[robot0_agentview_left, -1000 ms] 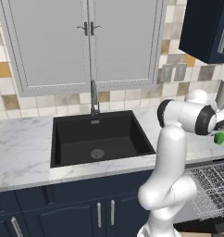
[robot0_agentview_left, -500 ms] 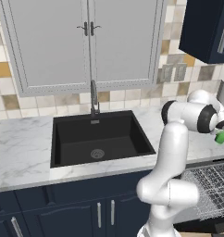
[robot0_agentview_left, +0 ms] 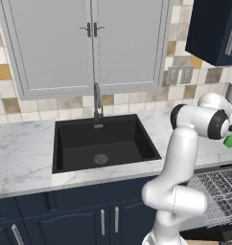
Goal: Pick up the cup and bowl from the counter, place them in the dishwasher, and close the dishwasher door.
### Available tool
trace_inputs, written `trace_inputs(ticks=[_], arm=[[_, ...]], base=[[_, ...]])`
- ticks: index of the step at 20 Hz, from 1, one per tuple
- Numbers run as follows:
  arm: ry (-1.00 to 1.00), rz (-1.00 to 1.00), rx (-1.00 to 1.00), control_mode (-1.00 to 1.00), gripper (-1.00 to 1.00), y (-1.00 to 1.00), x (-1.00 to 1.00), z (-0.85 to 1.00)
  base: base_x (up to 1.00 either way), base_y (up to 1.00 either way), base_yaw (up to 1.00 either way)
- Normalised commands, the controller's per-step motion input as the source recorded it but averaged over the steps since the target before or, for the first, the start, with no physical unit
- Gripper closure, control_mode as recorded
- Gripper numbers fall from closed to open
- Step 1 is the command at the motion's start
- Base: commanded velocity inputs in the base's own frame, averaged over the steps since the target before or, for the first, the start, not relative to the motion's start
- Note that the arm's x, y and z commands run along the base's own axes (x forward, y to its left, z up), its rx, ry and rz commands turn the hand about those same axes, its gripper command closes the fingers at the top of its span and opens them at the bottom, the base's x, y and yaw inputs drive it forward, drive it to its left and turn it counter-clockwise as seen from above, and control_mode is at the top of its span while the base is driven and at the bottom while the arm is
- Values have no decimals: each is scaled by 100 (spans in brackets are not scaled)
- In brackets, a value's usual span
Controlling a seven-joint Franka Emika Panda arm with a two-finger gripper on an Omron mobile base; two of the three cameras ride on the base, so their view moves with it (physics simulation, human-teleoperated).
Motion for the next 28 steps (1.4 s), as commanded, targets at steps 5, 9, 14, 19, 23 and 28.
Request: trace_inputs(ticks=[5, 9, 14, 19, 23, 28], arm=[[-3, 2, 0, -100, 100, 28, -12, -4], [-16, 0, -3, -100, 100, 21, -52, 0], [-21, 0, -7, -100, 100, 7, -54, 0], [-17, 0, -4, -100, 100, 0, -21, 2], [-8, 0, -1, -100, 100, 0, -9, 14], [-6, 0, 0, -100, 100, 0, -34, 12]], base=[[0, 0, 0], [0, 0, 0], [0, 0, 0], [0, 0, 0], [0, 0, 0], [0, 0, 0]])
